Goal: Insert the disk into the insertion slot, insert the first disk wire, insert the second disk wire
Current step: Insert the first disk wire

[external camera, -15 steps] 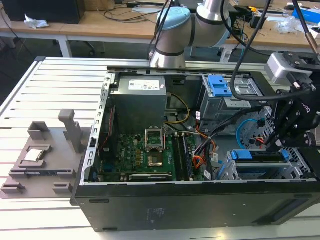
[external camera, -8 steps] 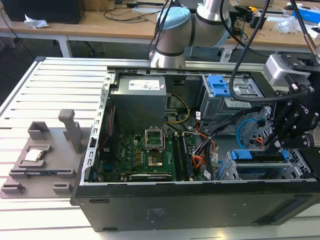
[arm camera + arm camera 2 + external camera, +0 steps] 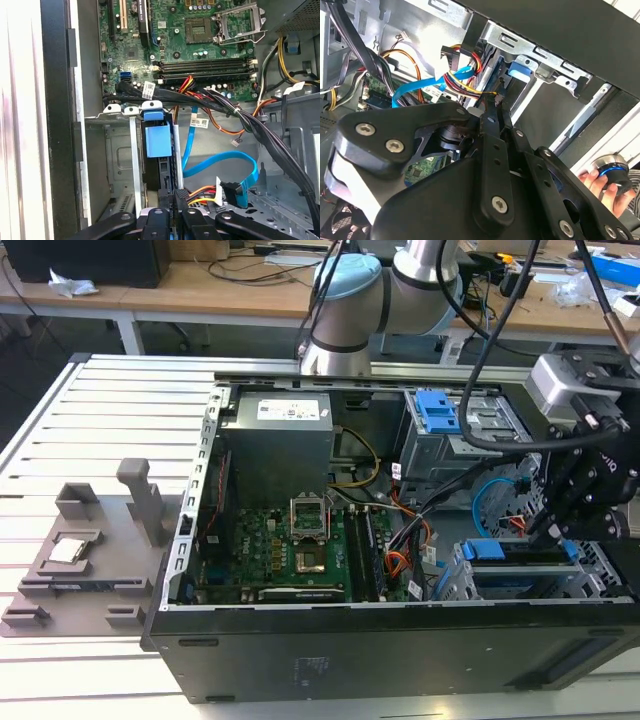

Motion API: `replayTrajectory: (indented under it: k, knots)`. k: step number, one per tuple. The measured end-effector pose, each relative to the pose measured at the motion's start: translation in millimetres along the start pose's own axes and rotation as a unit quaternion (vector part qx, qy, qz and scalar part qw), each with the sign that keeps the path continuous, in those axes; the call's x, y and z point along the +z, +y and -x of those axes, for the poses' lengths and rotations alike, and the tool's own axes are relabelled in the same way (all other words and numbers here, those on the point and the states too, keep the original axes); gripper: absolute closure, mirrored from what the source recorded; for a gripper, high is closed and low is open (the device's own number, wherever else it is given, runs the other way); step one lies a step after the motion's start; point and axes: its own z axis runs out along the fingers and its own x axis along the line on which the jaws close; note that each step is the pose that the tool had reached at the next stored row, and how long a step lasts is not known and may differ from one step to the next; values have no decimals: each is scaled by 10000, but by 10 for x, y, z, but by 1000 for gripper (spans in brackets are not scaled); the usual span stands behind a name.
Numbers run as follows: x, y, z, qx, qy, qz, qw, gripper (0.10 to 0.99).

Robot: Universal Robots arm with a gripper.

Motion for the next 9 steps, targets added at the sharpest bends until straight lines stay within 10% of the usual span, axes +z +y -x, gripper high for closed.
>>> replayTrajectory:
  k: [9]
  knots:
    - [34, -28, 2, 0, 1, 0, 10000, 925]
